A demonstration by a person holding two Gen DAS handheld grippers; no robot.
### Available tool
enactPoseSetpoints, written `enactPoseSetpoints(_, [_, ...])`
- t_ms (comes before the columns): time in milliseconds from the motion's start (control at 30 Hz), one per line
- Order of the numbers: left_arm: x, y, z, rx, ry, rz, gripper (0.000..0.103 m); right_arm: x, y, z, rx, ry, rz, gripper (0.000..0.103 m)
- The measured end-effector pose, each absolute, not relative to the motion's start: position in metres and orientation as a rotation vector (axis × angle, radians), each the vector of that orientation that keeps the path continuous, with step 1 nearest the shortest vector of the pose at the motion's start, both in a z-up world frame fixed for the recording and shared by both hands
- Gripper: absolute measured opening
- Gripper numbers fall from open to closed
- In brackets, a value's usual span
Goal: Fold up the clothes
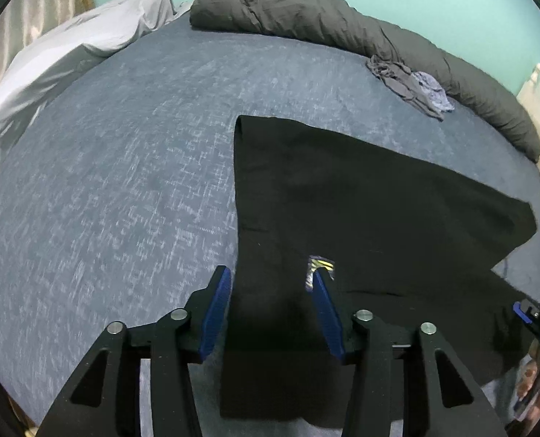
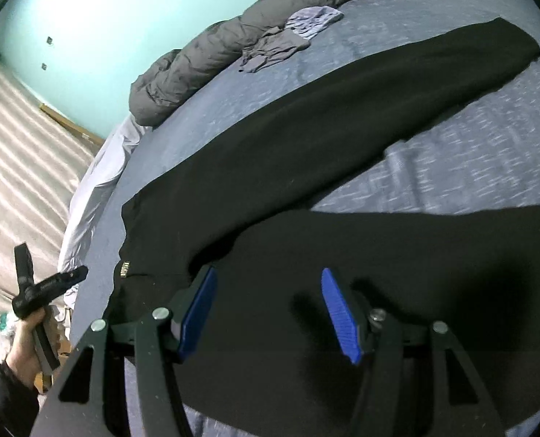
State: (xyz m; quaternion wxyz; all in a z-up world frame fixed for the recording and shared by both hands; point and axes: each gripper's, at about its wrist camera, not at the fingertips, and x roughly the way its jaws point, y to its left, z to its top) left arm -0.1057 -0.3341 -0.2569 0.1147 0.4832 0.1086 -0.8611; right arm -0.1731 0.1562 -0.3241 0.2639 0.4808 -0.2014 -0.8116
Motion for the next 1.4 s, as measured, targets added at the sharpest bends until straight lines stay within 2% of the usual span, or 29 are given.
enactPoseSetpoints(100, [-0.116,-0.337,-0.267,1.408,0.266,-2.523,0.053,-0.172,0.148,-0.334,1.301,-0.497,-2.184,0.061])
enactPoseSetpoints(267, [-0.129,-0.338,-0.285,1.426,0.267,-2.513,0.053,-0.171,0.151,-0.340,1.292,-0.472,-2.209,0.064])
enactPoseSetpoints(667, [-0.141,-0.334,-0.312,1.459,0.241,-2.495,0.054,-0.176,0.152,-0.350,1.272,-0.441,-2.229,0.065])
enactPoseSetpoints(833, [-0.140,-0.341,-0.319,1.493,0.329,-2.494,0.054,-0.176,0.153,-0.350,1.265,-0.434,-2.241,0.065])
enactPoseSetpoints(1400, [-0.128,-0.344,-0.309,1.487,0.450,-2.570,0.053,-0.179,0.147,-0.350,1.259,-0.425,-2.237,0.065])
